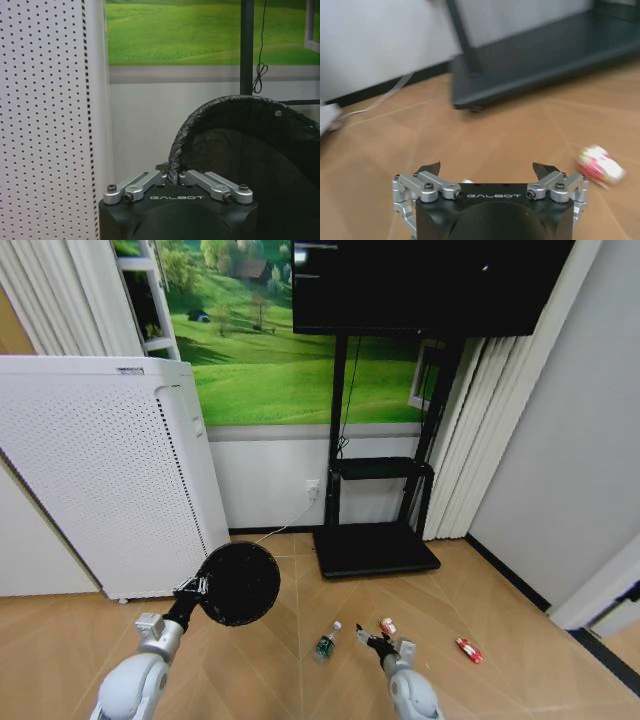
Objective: Pick up the trash bin and place the garbage on the floor into it.
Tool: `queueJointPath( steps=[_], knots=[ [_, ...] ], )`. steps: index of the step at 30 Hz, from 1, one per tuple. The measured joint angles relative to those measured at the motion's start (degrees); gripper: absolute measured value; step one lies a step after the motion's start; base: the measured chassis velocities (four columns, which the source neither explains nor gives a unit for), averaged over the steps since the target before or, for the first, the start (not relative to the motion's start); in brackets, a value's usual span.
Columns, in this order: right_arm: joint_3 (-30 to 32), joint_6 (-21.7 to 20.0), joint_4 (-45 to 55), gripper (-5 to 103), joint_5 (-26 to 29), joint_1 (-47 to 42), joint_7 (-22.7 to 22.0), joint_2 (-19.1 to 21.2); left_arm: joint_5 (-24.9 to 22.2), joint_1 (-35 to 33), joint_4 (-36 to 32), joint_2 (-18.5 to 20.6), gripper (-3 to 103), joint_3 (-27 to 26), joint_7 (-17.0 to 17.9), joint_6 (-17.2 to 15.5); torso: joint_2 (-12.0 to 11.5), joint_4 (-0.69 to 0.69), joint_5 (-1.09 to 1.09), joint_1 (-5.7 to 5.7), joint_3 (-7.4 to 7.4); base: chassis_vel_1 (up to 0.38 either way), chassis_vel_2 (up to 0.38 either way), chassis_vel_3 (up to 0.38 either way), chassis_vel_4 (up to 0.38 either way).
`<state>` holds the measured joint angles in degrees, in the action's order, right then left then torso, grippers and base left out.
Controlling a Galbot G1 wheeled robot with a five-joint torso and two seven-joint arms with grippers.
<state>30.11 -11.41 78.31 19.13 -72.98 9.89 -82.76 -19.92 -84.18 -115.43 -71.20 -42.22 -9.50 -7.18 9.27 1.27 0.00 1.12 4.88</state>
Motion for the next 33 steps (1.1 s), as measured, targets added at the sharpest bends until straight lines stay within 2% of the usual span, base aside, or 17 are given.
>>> queueJointPath(
  steps=[1, 2, 4, 5, 6, 7, 11, 16, 19, 22, 33],
  knots=[
    [-0.41, 2.77, -2.37, 100, -2.6, 0.98, 3.99, 0.94, -0.06, -0.27, -0.22, 0.11, 3, -0.07, -0.06, -0.01, 0.0, 0.0, -0.01, 0.0, 0.0, 0.0, 0.0, 0.0, 0.0],
    [-0.41, 2.77, -2.37, 100, -2.6, 0.98, 3.99, 0.94, -0.06, -0.27, -0.22, 0.11, 3, -0.07, -0.06, -0.01, 0.0, 0.0, -0.01, 0.0, 0.0, 0.0, 0.0, 0.0, 0.0],
    [-0.84, 10.33, -8.31, 100, -8.93, 3.37, 9.49, 2.17, -0.22, -0.91, -0.67, 0.35, 3, -0.53, -0.35, -0.01, 0.0, 0.01, 0.0, 0.0, 0.0, 0.0, 0.0, 0.0, 0.0],
    [-0.84, 10.33, -8.31, 100, -8.93, 3.37, 9.49, 2.17, -0.22, -0.91, -0.67, 0.35, 3, -0.53, -0.35, -0.01, 0.0, 0.01, 0.0, 0.0, 0.0, 0.0, 0.0, 0.0, 0.0],
    [-0.87, 14.04, -11.5, 100, -12.33, 4.99, 10.87, 2.37, -0.31, -1.14, -0.84, 0.49, 3, -0.65, -0.64, -0.02, 0.0, 0.0, 0.01, 0.0, 0.0, 0.0, 0.0, 0.0, 0.0],
    [-0.91, 15.3, -12.81, 100, -13.53, 5.68, 11.11, 2.38, -0.42, -1.13, -0.87, 0.56, 3, -0.66, -0.69, -0.02, 0.0, 0.0, 0.01, 0.0, 0.0, 0.0, 0.0, 0.0, 0.0],
    [-0.76, 16.93, -12.2, 100, -13.08, 5.56, 10.23, 1.82, -0.49, -0.74, -0.91, 0.4, 3, -0.45, -0.69, -0.08, 0.0, 0.02, 0.01, 0.01, 0.0, 0.0, 0.0, 0.0, 0.0],
    [-0.89, 15.43, -8.78, 100, -12.23, 3.68, 5.86, 1.11, -0.5, -1.08, -1.17, -0.45, 3, -0.44, -1.03, -0.24, 0.0, 0.01, 0.0, 0.0, 0.0, 0.0, 0.0, 0.0, 0.0],
    [-0.05, 14.32, -6.91, 100, -14.83, 2.73, 3.1, 0.44, -0.33, -1.6, -1.43, -1.27, 3, -0.5, -1.63, -0.24, 0.0, 0.01, -0.01, 0.01, 0.0, 0.0, 0.0, 0.0, 0.0],
    [0.07, 14.1, -6.33, 100, -15.03, 2.48, 1.34, 0.16, -0.24, -1.81, -1.63, -1.6, 3, -0.79, -1.85, -0.21, 0.0, 0.01, 0.01, 0.0, 0.0, 0.0, 0.0, 0.0, 0.0],
    [0.28, 12.85, -5.34, 100, -15.8, 1.89, -0.11, 0.05, 0.41, -2.36, -1.67, -2.74, 3, -1.29, -2.4, 0.38, 0.0, 0.01, 0.02, 0.0, 0.0, 0.069, 0.057, -0.052, -0.066]
  ],
)
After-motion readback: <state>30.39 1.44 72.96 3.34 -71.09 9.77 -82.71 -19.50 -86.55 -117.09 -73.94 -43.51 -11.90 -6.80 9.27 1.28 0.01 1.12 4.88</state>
